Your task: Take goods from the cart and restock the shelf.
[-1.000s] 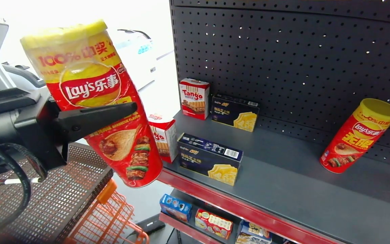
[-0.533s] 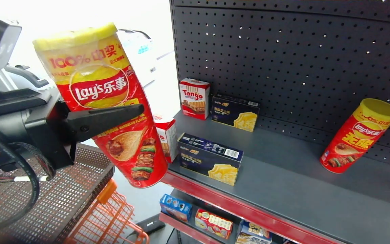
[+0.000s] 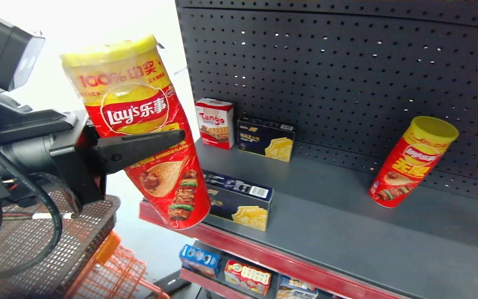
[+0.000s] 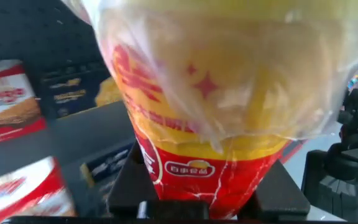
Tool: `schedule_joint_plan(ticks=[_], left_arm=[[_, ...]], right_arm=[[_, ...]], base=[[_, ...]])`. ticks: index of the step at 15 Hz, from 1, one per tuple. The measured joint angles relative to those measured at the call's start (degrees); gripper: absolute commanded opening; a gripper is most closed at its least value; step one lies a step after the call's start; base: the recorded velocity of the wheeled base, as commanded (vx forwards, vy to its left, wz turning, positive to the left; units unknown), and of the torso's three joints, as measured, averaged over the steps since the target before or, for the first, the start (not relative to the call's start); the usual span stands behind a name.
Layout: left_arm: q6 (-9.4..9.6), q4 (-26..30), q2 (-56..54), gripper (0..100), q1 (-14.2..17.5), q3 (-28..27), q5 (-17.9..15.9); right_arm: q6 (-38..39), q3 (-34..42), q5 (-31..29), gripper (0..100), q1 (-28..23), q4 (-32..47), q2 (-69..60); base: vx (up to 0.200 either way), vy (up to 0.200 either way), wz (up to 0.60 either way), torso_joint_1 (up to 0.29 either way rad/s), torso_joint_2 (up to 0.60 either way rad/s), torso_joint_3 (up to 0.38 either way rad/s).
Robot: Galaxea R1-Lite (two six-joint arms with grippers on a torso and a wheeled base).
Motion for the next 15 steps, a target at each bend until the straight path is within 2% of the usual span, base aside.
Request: schedule_joint_plan(ticks=[5,12,14,15], left_arm=[[-0.02,0.0,0.2,0,0.0,-0.5,0.0],[-0.02,-0.1,-0.1,0,0.1,0.1,0.0],[-0.05,0.0,-0.2,0,0.2,0.1,0.1],[-0.02,-0.1,-0.2,0,0.2,0.1,0.0]], right_arm=[[0.0,0.0,0.0,100,0.0,0.0,0.0],[0.0,0.0,0.0,100,0.0,0.0,0.0],[0.0,0.0,0.0,100,0.0,0.0,0.0],[0.1,0.0,0.0,100,0.0,0.0,0.0]], base=[[0.000,0.000,-0.60,-0.005,0.00,0.001],[0.000,0.000,0.00,0.000,0.00,0.000],[0.000,0.000,-0.60,0.005,0.00,0.000],[0.000,0.000,0.00,0.000,0.00,0.000]])
